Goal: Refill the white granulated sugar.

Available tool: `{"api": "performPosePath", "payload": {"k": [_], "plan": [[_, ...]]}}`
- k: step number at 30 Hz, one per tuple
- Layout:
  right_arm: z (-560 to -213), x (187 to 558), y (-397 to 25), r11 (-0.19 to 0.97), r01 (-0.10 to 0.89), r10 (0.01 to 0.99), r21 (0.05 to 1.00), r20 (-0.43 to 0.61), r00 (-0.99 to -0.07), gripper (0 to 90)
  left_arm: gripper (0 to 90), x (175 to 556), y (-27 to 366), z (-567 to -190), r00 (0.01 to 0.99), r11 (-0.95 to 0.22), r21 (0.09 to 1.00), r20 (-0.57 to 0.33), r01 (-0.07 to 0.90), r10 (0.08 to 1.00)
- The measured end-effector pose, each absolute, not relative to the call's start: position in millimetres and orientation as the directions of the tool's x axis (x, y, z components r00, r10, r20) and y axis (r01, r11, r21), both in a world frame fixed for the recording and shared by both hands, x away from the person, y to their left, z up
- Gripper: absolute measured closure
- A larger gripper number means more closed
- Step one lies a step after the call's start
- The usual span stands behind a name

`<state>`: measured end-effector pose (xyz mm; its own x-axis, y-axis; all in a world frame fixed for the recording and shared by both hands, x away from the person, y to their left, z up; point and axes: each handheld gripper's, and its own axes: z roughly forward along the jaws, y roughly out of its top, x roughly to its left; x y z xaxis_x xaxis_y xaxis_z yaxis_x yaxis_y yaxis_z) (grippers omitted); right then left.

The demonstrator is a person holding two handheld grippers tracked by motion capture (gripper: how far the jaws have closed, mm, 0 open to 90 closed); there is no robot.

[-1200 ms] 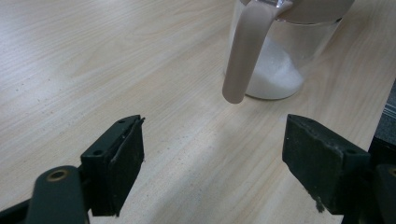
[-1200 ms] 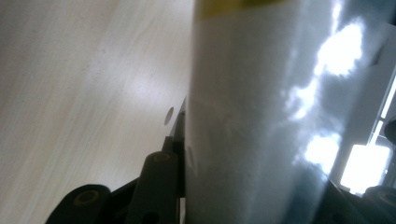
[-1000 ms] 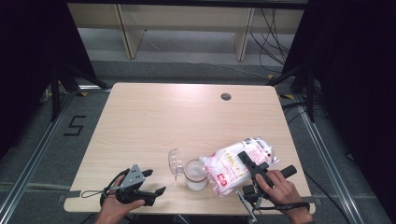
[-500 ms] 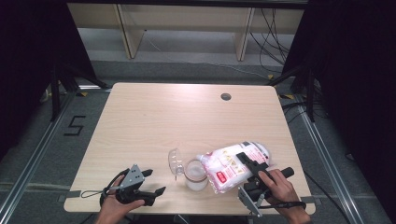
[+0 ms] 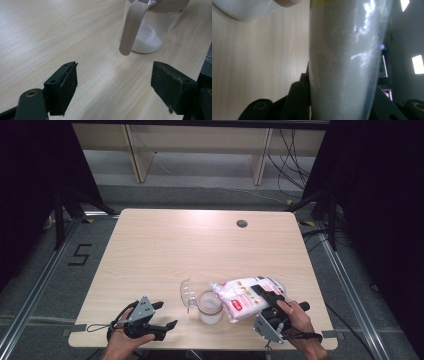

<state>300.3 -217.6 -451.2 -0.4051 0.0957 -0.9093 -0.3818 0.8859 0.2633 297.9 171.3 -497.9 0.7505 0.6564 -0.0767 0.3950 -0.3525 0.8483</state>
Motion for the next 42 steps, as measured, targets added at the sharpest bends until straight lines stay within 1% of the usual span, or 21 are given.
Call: {"api": "performPosePath", "payload": {"k": [1,2,5,10,12,14,15,17,18,20,21,23,28,29,32,33,37,41,42], "plan": [[-451.0,301.1,-217.8,0.886,-0.381,0.096,0.263,-0.909,-0.405,72.3,20.9,297.9,171.3,-497.8,0.751,-0.354,0.848,-0.075,0.393,0.656],[-453.1,301.0,-218.8,0.887,-0.349,0.131,0.303,-0.889,-0.439,72.4,20.9,298.0,171.2,-497.8,0.752,-0.355,0.848,-0.074,0.392,0.655],[-453.6,304.7,-220.3,0.872,-0.356,0.158,0.336,-0.882,-0.445,72.4,20.9,297.9,171.2,-497.8,0.752,-0.355,0.848,-0.075,0.393,0.655],[-454.5,312.6,-222.7,0.838,-0.350,0.218,0.419,-0.844,-0.490,72.7,20.9,298.0,171.1,-497.9,0.752,-0.354,0.848,-0.076,0.394,0.655],[-457.0,313.1,-224.1,0.811,-0.303,0.289,0.501,-0.792,-0.537,72.7,20.9,298.4,172.1,-497.6,0.756,-0.370,0.843,-0.064,0.390,0.651],[-457.7,316.7,-224.7,0.795,-0.306,0.299,0.524,-0.777,-0.553,72.9,21.0,298.0,171.3,-497.9,0.751,-0.354,0.848,-0.076,0.394,0.656],[-459.4,317.0,-225.3,0.785,-0.277,0.332,0.555,-0.753,-0.568,72.9,21.0,297.7,171.4,-497.6,0.748,-0.354,0.845,-0.079,0.401,0.659],[-461.8,319.8,-225.6,0.762,-0.261,0.359,0.593,-0.722,-0.591,73.0,20.9,297.9,172.3,-497.2,0.751,-0.367,0.840,-0.070,0.400,0.657],[-461.8,322.1,-226.3,0.756,-0.267,0.356,0.597,-0.718,-0.598,73.1,21.0,298.1,172.1,-497.7,0.752,-0.363,0.844,-0.070,0.395,0.655],[-464.1,324.8,-227.8,0.732,-0.236,0.395,0.639,-0.681,-0.616,73.1,20.9,298.3,172.3,-497.6,0.755,-0.368,0.844,-0.065,0.391,0.653],[-464.1,327.5,-228.6,0.727,-0.244,0.391,0.641,-0.680,-0.620,73.2,20.9,298.1,171.7,-497.8,0.752,-0.361,0.846,-0.070,0.393,0.655],[-466.7,329.7,-229.5,0.692,-0.213,0.430,0.690,-0.631,-0.645,73.3,20.9,298.3,172.1,-497.8,0.754,-0.367,0.843,-0.067,0.393,0.654],[-472.2,336.7,-232.9,0.631,-0.156,0.485,0.760,-0.544,-0.685,73.6,21.0,298.2,172.1,-497.6,0.755,-0.360,0.849,-0.066,0.386,0.653],[-473.0,338.0,-233.6,0.630,-0.152,0.484,0.761,-0.538,-0.690,73.6,20.9,298.9,172.7,-497.3,0.761,-0.370,0.850,-0.053,0.374,0.647],[-477.4,340.7,-235.1,0.622,-0.132,0.490,0.772,-0.515,-0.704,73.9,21.0,298.8,172.8,-497.0,0.761,-0.375,0.848,-0.051,0.375,0.646],[-478.3,340.2,-236.0,0.608,-0.112,0.510,0.786,-0.495,-0.704,74.0,21.0,298.6,172.8,-496.8,0.761,-0.375,0.848,-0.050,0.375,0.647],[-478.5,342.0,-239.2,0.574,-0.091,0.540,0.814,-0.460,-0.705,74.1,21.0,298.4,173.1,-496.6,0.760,-0.378,0.845,-0.049,0.377,0.648],[-479.9,343.3,-240.8,0.564,-0.073,0.562,0.822,-0.447,-0.696,74.0,21.0,298.4,173.4,-496.3,0.759,-0.381,0.844,-0.046,0.377,0.650],[-480.5,342.8,-241.0,0.551,-0.046,0.579,0.833,-0.421,-0.698,74.0,20.9,298.4,173.5,-496.3,0.759,-0.382,0.844,-0.046,0.378,0.650]]}}
